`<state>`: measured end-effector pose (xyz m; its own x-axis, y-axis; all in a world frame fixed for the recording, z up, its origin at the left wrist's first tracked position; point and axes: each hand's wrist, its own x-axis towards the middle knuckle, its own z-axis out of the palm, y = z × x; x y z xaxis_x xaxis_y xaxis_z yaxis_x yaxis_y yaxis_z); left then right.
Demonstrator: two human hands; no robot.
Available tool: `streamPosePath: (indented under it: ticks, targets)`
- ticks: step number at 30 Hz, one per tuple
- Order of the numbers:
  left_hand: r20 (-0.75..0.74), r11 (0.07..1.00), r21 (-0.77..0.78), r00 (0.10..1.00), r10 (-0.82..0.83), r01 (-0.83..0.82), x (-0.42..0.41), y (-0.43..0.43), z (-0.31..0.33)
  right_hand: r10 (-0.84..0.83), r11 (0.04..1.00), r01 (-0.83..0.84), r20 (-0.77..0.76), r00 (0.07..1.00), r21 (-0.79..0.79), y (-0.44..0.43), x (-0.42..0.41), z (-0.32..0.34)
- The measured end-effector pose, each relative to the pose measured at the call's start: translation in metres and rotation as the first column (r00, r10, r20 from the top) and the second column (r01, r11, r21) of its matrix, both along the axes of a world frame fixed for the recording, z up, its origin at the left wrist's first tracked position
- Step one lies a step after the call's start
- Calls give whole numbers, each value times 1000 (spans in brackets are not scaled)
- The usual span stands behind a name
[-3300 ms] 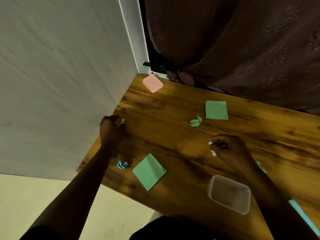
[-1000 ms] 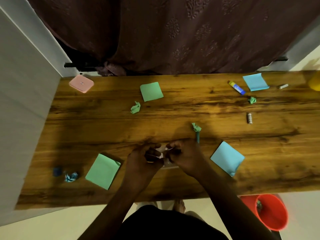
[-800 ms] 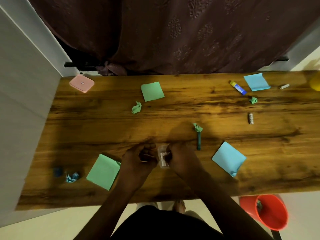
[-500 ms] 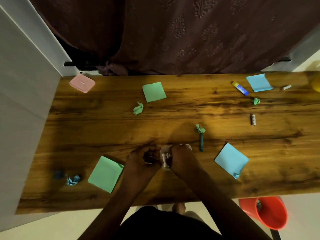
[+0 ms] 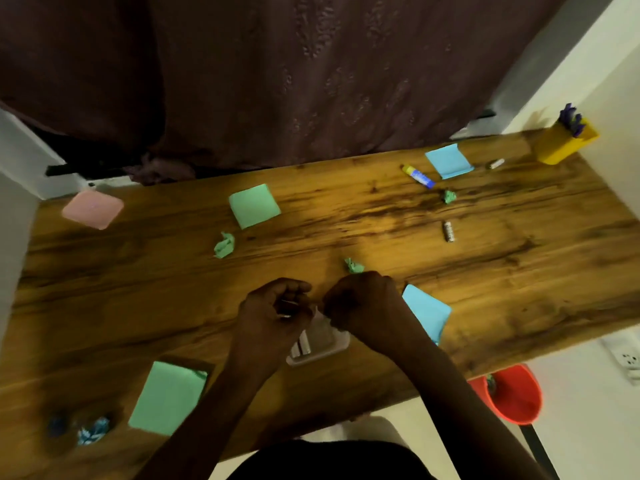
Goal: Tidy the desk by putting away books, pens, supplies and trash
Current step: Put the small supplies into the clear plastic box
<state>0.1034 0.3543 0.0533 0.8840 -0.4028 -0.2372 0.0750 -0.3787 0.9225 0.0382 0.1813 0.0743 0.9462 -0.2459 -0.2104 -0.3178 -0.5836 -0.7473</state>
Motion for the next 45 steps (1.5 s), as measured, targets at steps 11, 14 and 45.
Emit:
streamPosePath:
  ticks: [11, 14, 45]
  targets:
    - [54, 1000, -6, 998, 21, -20, -38, -143, -1, -256, 957, 237, 103, 961, 170, -161, -38, 2]
    - [44, 999, 40, 999, 25, -27, -44, -188, -4, -245, 959, 231, 70, 967, 162, -201, -44, -1]
    - [231, 907, 397, 941, -249, 142, 8, -396, -88, -237, 880, 282, 160, 958, -383, -475, 43, -76]
